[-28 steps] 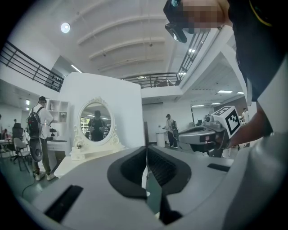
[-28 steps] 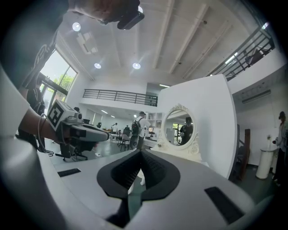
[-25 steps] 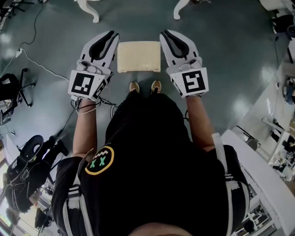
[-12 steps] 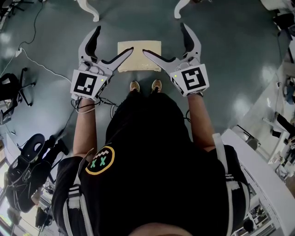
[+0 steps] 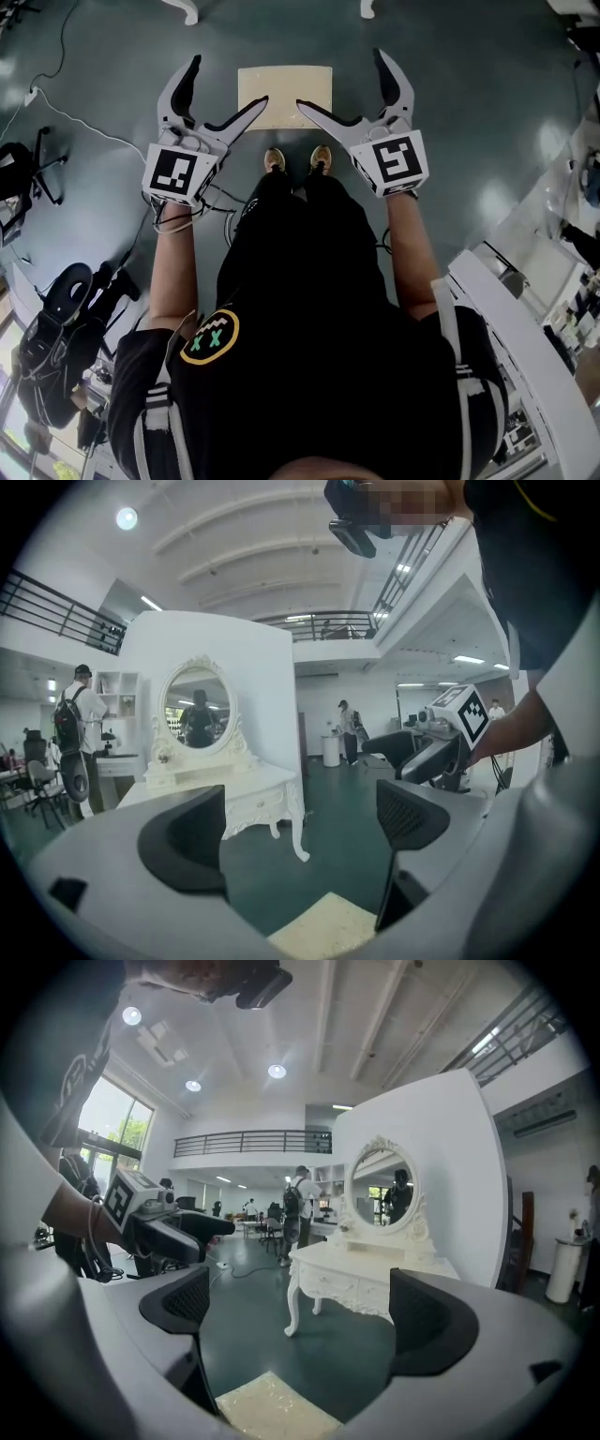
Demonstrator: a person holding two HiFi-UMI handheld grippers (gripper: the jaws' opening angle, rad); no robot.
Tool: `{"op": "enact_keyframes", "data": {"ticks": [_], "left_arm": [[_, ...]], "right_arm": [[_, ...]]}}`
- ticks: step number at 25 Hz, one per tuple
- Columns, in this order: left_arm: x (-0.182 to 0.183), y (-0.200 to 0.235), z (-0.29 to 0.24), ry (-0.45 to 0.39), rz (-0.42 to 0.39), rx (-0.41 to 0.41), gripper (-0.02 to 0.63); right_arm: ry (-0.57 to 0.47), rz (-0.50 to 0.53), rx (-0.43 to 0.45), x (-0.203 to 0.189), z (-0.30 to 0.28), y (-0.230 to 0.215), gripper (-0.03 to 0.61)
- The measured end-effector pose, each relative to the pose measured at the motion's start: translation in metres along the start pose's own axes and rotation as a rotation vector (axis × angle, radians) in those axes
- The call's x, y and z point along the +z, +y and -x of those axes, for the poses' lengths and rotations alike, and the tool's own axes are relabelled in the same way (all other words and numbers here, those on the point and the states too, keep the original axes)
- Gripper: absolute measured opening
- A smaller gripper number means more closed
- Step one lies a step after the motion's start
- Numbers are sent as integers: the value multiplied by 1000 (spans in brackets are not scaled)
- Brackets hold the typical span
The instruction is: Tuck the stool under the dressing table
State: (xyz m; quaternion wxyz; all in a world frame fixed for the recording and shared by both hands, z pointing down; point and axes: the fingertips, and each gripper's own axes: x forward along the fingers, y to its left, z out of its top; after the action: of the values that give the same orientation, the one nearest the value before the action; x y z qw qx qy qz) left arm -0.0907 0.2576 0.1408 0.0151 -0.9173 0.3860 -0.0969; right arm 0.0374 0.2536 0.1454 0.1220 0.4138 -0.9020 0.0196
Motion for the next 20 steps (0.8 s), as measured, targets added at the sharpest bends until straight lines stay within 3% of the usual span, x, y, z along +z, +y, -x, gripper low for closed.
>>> {"op": "enact_keyframes", "data": {"ticks": [9,14,17,20], "left_arm": [[-181,-21,-23,129,110,-1,494],[-245,-24,-32,221,174,-9,494],[-304,-14,-38,320,259,2,494],[-394,-4,-46,433,375,18,494]], "right_arm": [[128,-85,30,-180,-38,19,598],[219,-152,26,-240,-54,23,598],[322,-220,24,-291,-75,21,598],[450,-299,10,-375,-103,20,598]]}}
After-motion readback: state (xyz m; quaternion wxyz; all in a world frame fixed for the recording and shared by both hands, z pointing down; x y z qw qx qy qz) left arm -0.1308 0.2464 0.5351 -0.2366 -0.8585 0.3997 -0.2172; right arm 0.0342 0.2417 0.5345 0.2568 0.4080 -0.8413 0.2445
